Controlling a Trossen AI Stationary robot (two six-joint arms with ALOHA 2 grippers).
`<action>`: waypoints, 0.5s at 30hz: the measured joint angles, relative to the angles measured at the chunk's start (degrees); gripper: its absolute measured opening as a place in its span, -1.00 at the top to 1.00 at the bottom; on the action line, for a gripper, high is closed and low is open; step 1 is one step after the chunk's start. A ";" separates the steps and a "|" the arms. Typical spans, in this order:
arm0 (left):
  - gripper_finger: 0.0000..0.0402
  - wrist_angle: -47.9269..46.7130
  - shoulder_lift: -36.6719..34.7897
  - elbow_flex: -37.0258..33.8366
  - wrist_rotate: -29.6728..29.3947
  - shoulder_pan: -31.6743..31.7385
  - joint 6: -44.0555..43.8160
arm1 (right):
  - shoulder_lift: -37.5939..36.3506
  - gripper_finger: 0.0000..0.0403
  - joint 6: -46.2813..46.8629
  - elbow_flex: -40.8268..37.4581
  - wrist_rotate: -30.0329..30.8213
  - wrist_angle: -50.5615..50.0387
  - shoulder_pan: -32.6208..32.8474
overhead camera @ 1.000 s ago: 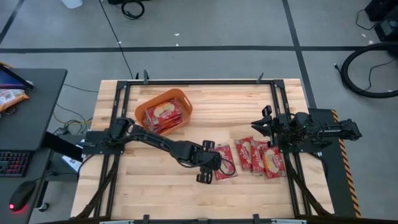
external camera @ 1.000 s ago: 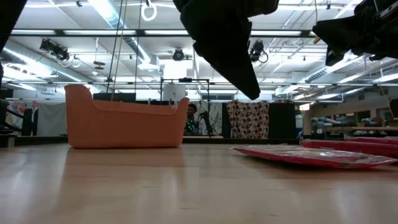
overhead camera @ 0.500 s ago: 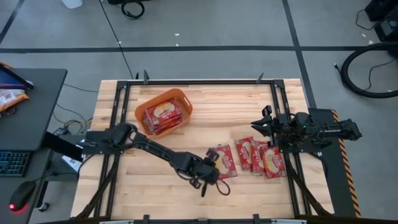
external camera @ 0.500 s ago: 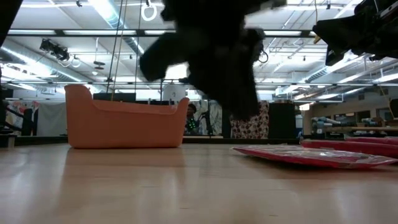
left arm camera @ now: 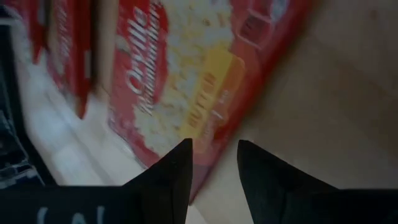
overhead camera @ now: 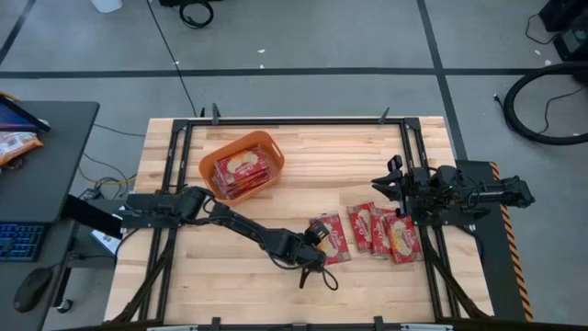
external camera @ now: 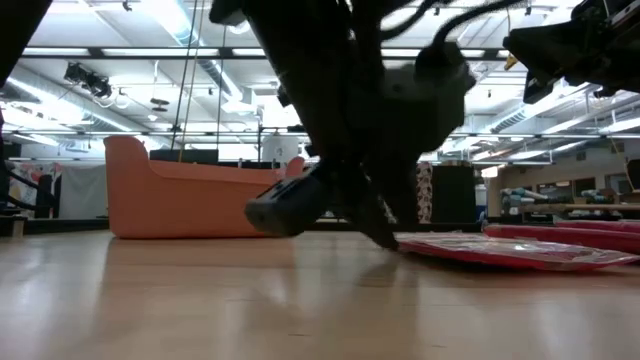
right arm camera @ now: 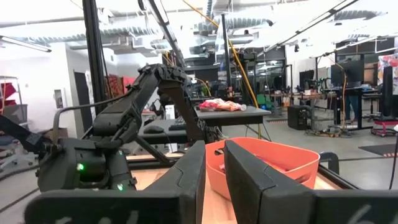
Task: Sort popcorn bags into baskets
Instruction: Put the popcorn bag into the orange bin
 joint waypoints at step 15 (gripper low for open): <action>0.67 3.83 2.05 0.11 1.94 2.42 0.71 | 0.00 0.67 0.00 -0.01 0.00 0.38 0.00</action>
